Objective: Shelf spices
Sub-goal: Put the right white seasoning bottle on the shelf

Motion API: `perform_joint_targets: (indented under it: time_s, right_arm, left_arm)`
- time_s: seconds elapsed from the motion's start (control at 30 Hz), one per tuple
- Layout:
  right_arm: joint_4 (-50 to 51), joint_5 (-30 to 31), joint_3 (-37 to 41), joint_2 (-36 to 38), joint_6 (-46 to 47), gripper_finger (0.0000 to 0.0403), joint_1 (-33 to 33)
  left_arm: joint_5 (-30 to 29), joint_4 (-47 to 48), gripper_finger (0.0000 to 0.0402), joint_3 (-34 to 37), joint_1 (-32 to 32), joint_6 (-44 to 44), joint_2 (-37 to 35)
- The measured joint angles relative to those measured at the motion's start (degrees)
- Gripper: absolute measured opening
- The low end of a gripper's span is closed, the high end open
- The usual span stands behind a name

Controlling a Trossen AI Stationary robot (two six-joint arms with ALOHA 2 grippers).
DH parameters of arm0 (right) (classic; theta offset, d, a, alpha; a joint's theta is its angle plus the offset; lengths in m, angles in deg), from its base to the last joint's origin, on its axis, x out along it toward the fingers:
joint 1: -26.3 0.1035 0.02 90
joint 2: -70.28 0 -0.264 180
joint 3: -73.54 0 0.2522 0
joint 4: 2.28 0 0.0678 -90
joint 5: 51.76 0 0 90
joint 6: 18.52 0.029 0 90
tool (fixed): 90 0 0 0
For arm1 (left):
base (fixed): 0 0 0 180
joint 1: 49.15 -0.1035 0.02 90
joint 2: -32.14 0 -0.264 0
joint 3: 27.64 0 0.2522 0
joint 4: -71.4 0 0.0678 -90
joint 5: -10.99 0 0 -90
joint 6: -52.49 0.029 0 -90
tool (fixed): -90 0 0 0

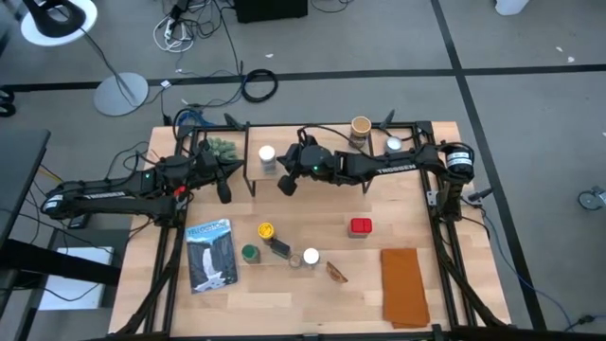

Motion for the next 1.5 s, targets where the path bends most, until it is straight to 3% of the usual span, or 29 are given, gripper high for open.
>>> perform_joint_targets:
  time_s: [0.4,1.5]
  right_arm:
    - [-0.7,-6.7,-0.6,0.0,1.0,0.0000,-0.6]
    - [-5.8,-13.4,-0.5,0.0,0.2,0.0000,-3.7]
  left_arm:
    - [0.0,0.0,0.0000,0.0,0.0,-1.5,0.0]
    - [0.0,-0.8,0.0000,0.0,0.0,-1.8,0.0]
